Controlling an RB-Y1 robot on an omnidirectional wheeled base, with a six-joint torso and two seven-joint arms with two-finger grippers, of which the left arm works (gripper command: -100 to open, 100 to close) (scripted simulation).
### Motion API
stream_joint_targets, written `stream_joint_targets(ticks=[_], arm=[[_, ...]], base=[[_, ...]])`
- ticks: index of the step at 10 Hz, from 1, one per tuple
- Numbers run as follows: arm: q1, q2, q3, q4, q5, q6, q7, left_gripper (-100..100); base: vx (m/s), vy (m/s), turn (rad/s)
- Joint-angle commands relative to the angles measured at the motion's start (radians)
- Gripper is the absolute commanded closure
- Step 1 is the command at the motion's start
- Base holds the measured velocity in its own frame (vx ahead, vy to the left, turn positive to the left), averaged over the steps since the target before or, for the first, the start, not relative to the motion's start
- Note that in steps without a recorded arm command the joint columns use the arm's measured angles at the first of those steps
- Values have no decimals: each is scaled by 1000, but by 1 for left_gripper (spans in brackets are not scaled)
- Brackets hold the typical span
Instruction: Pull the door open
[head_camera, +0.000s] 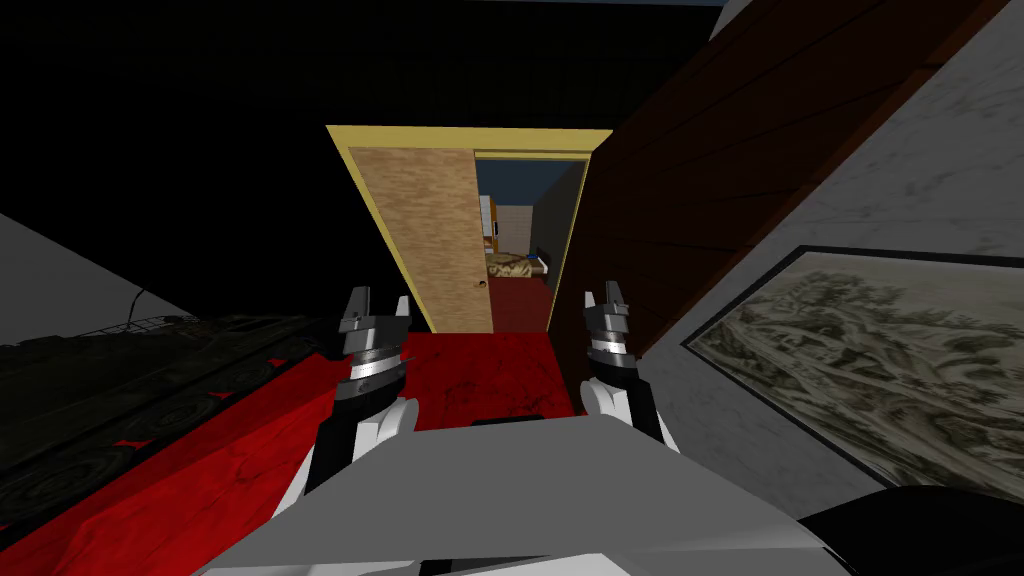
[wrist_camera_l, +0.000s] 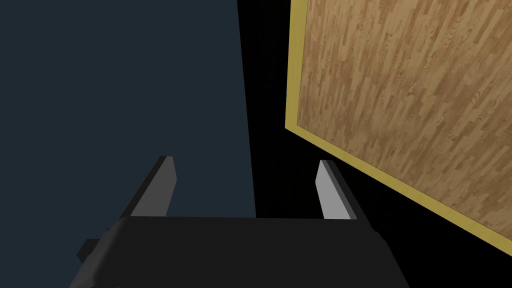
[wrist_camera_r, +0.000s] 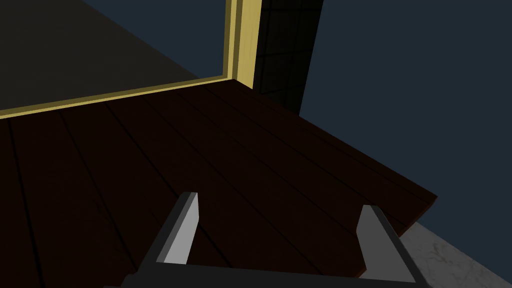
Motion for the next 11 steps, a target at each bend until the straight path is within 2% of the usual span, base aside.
stream_joint_targets(ticks=[1,4,7,9,11], arm=[[-6,13,2,32,1,-8,2,-100],[-15,31,6,84,3,-20,4,-100],[-27,52,12,156,6,-38,8,-100],[-39,70,17,226,9,-55,12,-100],[-46,79,20,265,11,-64,14,-100]], base=[[-11,-28,-29],[127,18,-43],[137,8,-49],[149,-1,-72],[117,11,-39]])
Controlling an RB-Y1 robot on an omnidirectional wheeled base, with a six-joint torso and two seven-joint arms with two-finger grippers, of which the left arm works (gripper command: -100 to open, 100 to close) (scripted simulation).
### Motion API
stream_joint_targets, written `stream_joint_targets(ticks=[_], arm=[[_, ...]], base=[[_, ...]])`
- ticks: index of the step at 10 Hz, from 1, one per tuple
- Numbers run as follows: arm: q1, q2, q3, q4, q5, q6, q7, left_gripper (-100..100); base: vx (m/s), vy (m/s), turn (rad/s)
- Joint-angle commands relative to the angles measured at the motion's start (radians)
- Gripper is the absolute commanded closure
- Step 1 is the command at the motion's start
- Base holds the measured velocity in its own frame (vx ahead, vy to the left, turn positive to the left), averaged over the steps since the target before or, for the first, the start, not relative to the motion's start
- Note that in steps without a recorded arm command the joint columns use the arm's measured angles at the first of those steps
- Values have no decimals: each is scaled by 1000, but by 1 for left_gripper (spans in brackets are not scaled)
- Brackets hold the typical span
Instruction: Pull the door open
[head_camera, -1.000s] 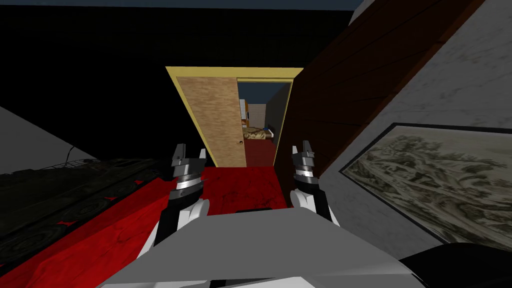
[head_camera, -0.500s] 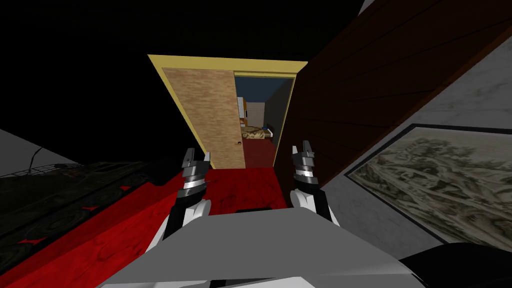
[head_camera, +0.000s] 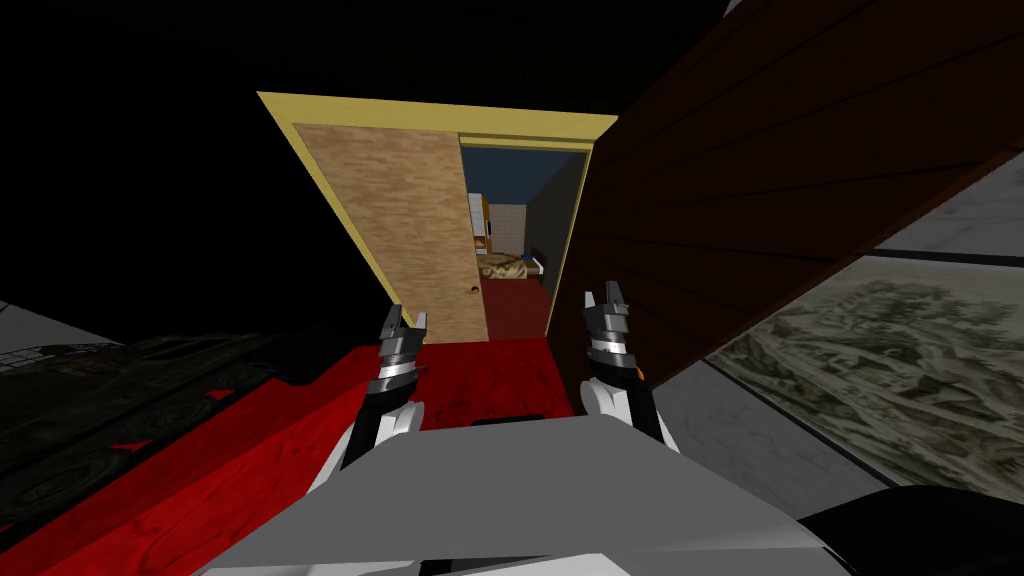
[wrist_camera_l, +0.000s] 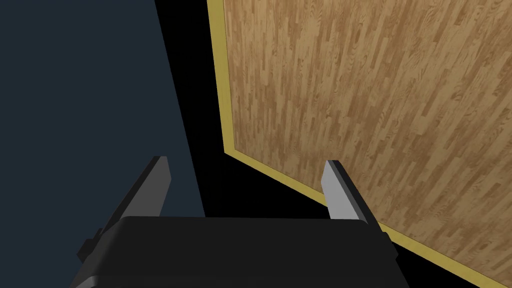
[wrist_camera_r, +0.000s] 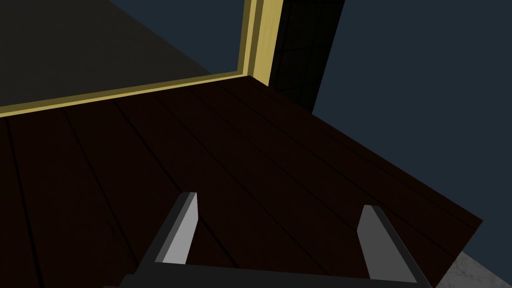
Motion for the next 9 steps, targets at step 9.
stream_joint_targets(ticks=[9], arm=[[-39,42,18,203,10,-44,12,-100]], base=[[92,13,-42]])
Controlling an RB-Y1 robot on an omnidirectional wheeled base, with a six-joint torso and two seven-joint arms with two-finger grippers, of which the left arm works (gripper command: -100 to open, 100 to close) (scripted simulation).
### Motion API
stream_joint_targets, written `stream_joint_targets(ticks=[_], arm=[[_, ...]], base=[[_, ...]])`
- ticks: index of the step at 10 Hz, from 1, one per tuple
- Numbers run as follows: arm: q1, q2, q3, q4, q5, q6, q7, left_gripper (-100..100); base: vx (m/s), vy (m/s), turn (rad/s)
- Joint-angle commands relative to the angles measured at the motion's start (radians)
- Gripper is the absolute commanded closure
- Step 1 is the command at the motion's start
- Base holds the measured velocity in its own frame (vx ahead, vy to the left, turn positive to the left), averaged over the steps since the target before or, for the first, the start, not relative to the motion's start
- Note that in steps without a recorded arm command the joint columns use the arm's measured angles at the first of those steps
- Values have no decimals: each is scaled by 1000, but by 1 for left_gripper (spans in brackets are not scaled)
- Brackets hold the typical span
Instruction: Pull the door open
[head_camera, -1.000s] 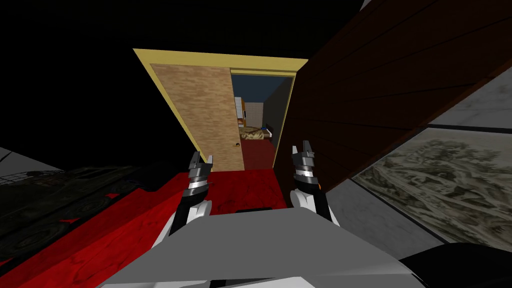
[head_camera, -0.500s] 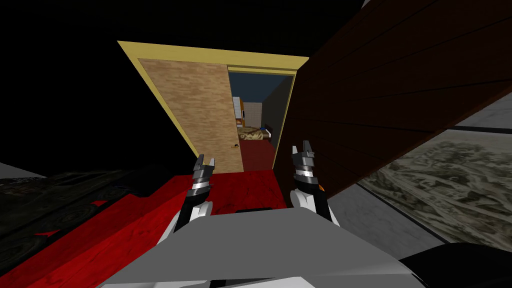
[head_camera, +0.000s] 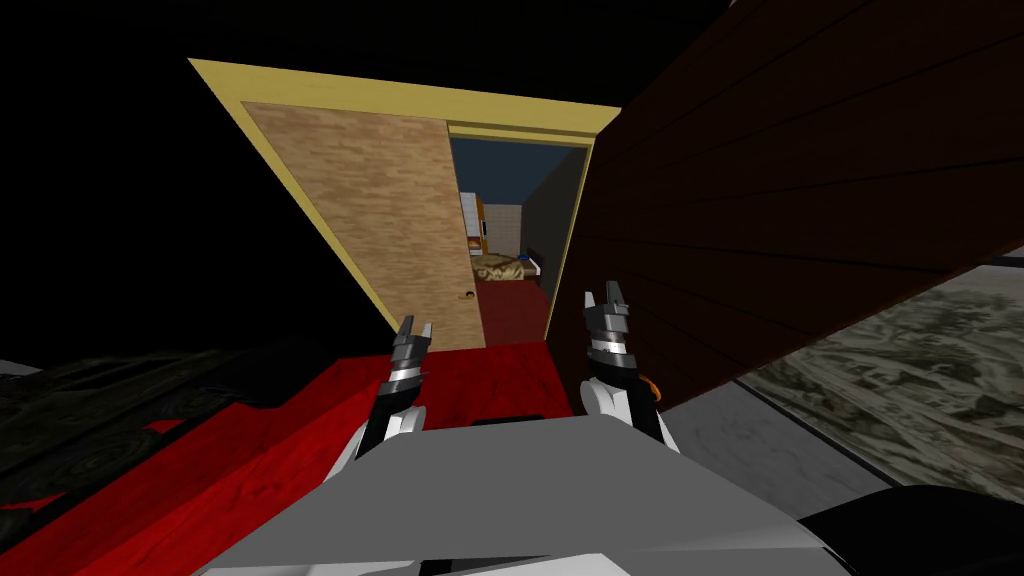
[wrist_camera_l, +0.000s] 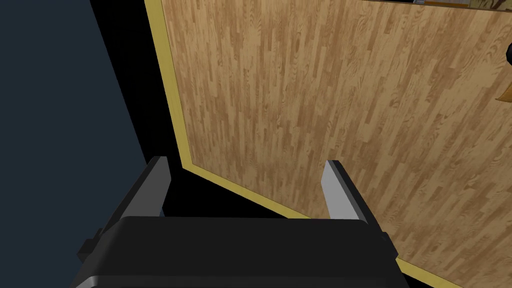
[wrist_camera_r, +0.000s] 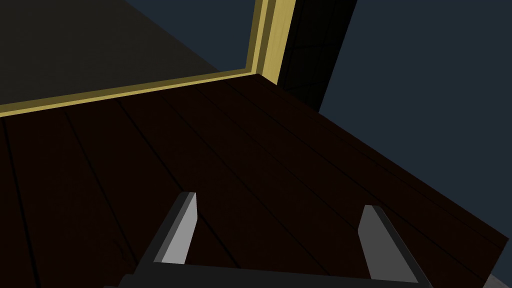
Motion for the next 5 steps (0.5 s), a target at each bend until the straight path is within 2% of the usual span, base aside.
stream_joint_targets(ticks=[1,5], arm=[[-7,9,6,37,3,-7,5,-100],[-24,24,13,132,7,-30,10,-100]], base=[[96,8,-54],[101,15,-47]])
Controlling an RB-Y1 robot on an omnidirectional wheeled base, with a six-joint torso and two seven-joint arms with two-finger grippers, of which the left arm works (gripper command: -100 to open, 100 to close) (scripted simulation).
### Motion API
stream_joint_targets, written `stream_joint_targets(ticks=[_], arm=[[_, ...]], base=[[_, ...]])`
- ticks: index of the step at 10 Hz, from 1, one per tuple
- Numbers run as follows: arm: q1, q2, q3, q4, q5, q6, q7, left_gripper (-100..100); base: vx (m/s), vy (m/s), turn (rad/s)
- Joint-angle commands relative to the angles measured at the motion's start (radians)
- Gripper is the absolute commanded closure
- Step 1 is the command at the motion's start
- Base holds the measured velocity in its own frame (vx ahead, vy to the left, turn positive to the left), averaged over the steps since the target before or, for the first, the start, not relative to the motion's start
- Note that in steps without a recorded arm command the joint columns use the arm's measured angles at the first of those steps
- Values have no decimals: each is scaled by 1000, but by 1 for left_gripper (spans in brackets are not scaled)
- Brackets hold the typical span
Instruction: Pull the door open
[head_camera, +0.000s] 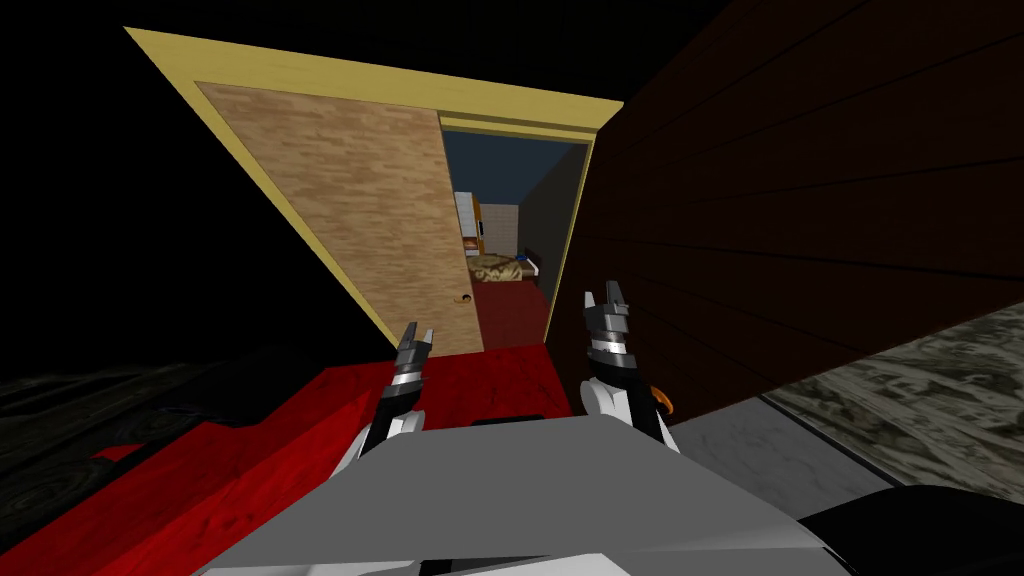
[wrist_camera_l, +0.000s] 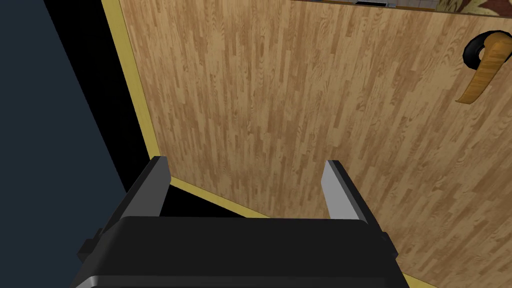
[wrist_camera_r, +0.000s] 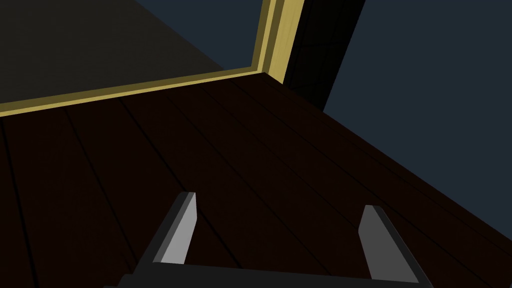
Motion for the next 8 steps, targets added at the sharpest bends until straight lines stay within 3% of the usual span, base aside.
stream_joint_targets(ticks=[1,8], arm=[[-10,6,3,41,2,-9,2,-100],[-40,29,16,214,9,-51,11,-100]], base=[[96,12,-53],[99,15,-47]])
